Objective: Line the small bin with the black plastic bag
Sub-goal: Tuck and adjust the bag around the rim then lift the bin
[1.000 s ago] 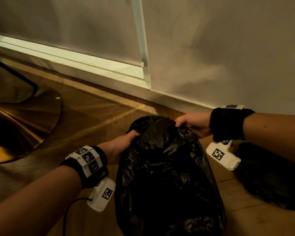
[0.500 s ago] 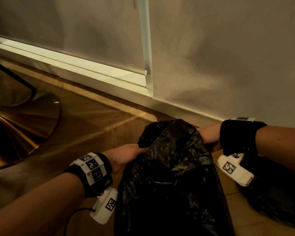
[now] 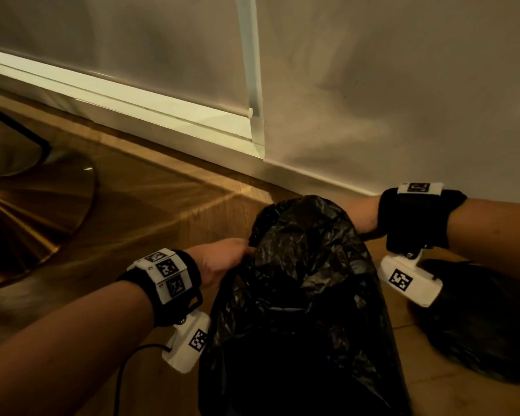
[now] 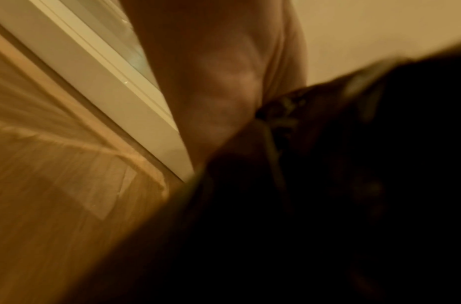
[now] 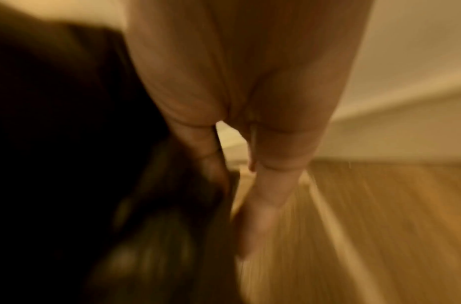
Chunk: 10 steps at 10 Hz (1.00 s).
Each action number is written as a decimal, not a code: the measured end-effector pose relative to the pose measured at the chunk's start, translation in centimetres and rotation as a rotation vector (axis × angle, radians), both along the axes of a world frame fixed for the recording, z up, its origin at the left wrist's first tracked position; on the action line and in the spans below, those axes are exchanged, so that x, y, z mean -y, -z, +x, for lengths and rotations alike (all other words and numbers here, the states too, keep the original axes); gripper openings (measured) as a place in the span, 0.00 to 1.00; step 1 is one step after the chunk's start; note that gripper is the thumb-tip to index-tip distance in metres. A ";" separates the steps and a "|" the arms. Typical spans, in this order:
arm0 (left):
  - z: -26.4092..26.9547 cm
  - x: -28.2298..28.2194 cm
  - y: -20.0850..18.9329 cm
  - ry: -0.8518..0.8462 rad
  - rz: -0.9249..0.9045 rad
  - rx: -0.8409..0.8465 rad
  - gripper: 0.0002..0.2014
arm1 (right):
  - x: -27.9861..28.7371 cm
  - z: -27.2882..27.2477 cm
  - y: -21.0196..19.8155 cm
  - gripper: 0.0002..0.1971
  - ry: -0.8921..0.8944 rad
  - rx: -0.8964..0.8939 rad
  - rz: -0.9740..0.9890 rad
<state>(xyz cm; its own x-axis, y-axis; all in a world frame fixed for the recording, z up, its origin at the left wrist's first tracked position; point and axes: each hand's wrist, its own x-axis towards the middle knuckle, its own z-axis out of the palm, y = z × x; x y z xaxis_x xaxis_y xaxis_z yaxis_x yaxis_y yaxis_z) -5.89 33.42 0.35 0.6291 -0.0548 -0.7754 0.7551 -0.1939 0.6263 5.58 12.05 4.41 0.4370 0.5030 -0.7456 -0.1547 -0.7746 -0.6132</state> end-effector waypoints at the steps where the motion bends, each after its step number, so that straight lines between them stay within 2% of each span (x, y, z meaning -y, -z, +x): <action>1: -0.3 -0.6 0.2 -0.012 0.021 -0.024 0.11 | 0.9 0.4 -2.1 0.24 0.152 -0.099 0.263; 2: -0.3 -0.5 0.2 -0.045 0.032 -0.040 0.12 | 1.2 0.1 -1.3 0.34 0.037 -0.291 0.360; 3: -0.2 -0.2 -0.3 0.009 -0.018 -0.082 0.12 | -0.2 -1.9 0.2 0.42 -0.211 -0.492 0.172; 4: -0.4 0.2 -0.5 0.154 -0.014 -0.159 0.11 | -0.9 -2.5 2.0 0.21 -0.212 -0.515 0.041; 5: 0.4 -0.1 -1.7 0.110 -0.032 -0.152 0.16 | -0.7 -1.7 2.6 0.20 -0.192 -0.428 0.008; 6: 1.2 -0.7 -3.5 0.134 -0.264 -0.171 0.29 | -0.6 -1.0 3.0 0.19 -0.138 -0.405 0.019; 7: 0.9 -0.2 -4.5 0.409 -0.208 -0.226 0.26 | -0.7 -0.7 3.1 0.19 -0.127 -0.397 0.003; 8: 0.7 0.0 -3.1 0.448 -0.133 -0.252 0.22 | -1.4 -0.7 3.3 0.20 -0.195 -0.343 -0.087; 9: 0.4 -0.2 -1.7 0.358 -0.129 -0.264 0.21 | -1.5 -0.9 3.0 0.23 -0.268 -0.143 -0.071; 10: 0.0 -0.2 -1.2 0.310 -0.148 -0.274 0.28 | -1.0 -0.7 2.4 0.37 -0.144 -0.165 0.169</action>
<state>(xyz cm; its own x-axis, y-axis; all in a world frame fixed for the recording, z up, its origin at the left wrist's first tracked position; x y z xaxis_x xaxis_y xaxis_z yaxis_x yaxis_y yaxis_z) -5.85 33.60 1.51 0.3380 -0.3316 -0.8808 0.8174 -0.3604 0.4493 4.89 13.01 2.01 0.2313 0.6746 -0.7010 -0.1594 -0.6845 -0.7113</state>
